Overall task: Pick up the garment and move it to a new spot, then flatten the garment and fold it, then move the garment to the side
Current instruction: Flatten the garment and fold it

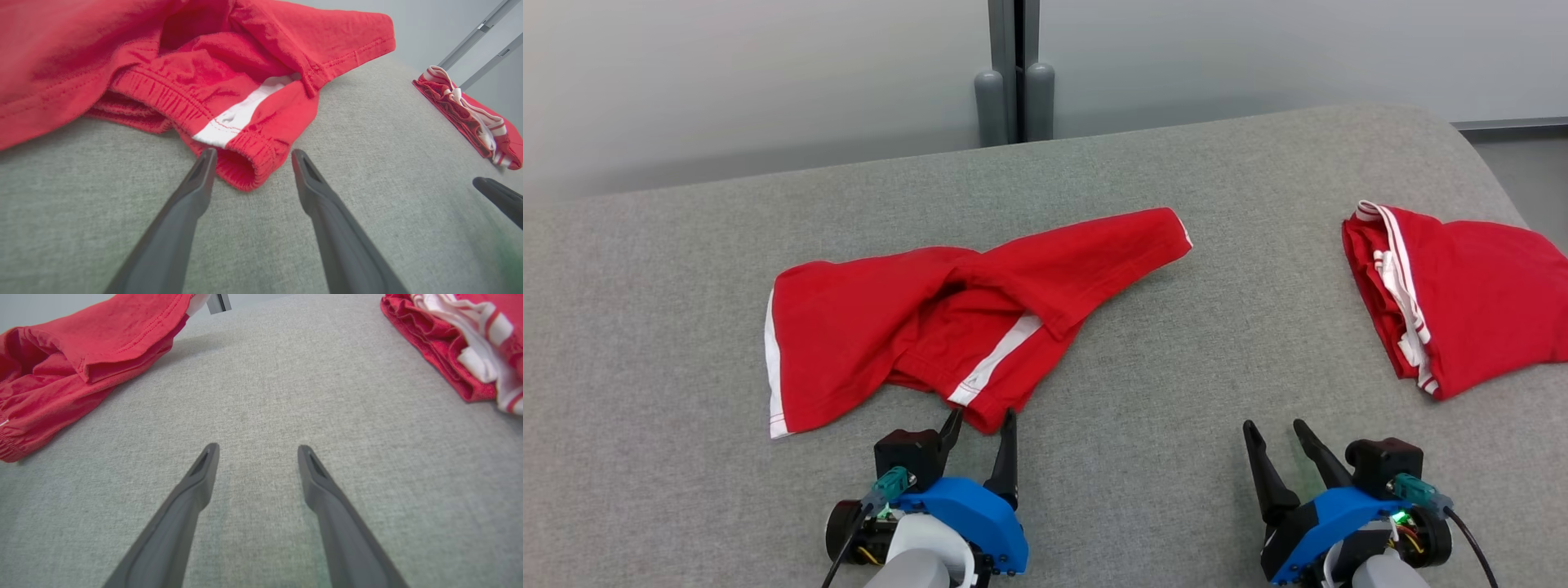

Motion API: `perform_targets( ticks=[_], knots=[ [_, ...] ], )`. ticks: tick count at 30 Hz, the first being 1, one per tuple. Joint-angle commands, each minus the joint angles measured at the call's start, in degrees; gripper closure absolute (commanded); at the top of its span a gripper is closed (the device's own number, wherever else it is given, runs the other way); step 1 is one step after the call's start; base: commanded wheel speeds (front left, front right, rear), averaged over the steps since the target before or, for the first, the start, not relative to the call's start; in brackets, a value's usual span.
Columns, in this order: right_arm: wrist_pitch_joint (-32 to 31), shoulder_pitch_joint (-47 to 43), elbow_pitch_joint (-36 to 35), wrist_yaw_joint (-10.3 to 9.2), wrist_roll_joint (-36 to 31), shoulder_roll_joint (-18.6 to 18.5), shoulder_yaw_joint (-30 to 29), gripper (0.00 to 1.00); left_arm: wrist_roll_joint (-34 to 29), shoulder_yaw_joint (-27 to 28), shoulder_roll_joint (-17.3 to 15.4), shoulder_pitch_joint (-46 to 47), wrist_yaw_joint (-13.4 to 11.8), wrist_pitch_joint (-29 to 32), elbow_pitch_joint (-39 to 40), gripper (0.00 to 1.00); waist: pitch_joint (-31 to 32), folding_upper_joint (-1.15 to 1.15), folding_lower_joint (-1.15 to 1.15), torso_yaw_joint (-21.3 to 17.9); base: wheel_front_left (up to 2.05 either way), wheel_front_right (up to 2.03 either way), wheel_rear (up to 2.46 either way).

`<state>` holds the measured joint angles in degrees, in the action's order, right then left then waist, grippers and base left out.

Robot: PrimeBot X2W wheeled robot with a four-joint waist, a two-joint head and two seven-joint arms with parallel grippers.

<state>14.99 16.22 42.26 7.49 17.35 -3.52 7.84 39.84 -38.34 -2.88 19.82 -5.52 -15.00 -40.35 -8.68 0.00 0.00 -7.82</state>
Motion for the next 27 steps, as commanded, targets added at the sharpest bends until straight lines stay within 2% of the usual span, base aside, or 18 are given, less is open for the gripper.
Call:
perform_targets(
  ticks=[1,6,7,8,10,11,12,16,19,27],
  knots=[
    [0.2,0.1,0.1,0.01,0.1,0.0,0.2,0.00,0.1,-0.1,0.0,0.0,0.2,-0.2,0.5,0.00,0.0,0.00,0.00,-0.1,0.00,0.00,0.00],
    [0.2,1.1,-0.3,0.01,0.3,0.1,1.1,0.00,-0.4,-0.2,0.0,1.3,0.5,-0.2,-1.2,0.00,-0.6,0.00,0.00,-1.1,0.00,0.00,0.00],
    [0.2,1.2,-0.4,0.01,0.5,0.1,1.3,0.00,0.1,0.1,0.0,1.6,0.8,-0.2,-1.8,0.05,-0.7,0.00,0.00,-1.4,0.00,0.00,0.00],
    [0.2,1.1,-0.6,0.01,0.7,0.0,1.4,0.00,0.3,0.3,0.0,2.0,1.0,-0.2,-2.0,0.15,-0.8,0.00,0.00,-1.6,0.00,0.00,0.00],
    [0.2,1.1,-0.8,0.01,0.8,-0.3,1.5,0.00,0.7,1.0,0.0,2.2,0.9,-0.2,-2.5,0.62,-0.9,0.00,0.00,-1.9,0.00,0.00,0.00],
    [0.2,1.0,-0.9,0.01,1.0,-0.4,1.5,0.00,0.7,1.2,0.0,2.2,1.0,-0.2,-2.8,0.90,-0.9,0.00,0.00,-1.9,0.00,0.00,0.00],
    [0.2,0.8,-0.9,0.01,1.1,-0.5,1.5,0.00,0.6,1.6,0.0,2.2,1.1,-0.2,-2.9,1.00,-0.8,0.00,0.00,-1.9,0.00,0.00,0.00],
    [0.2,-0.1,-1.8,0.01,1.1,-0.7,0.5,0.00,-0.6,2.7,0.0,0.7,2.1,-0.2,-2.9,1.00,0.5,0.00,0.00,-0.8,0.00,0.00,0.00],
    [0.2,-0.9,-4.3,0.01,0.5,-0.4,0.9,0.00,-3.7,2.2,-0.1,-2.1,3.5,-0.2,-3.1,1.00,2.7,0.00,0.00,2.0,0.00,0.00,0.00],
    [0.2,-2.6,-10.1,0.01,-0.6,0.3,8.2,0.00,-8.1,4.5,0.0,-7.9,4.5,-0.2,-3.9,1.00,5.8,0.00,0.00,9.3,0.00,0.00,0.00]
  ],
)
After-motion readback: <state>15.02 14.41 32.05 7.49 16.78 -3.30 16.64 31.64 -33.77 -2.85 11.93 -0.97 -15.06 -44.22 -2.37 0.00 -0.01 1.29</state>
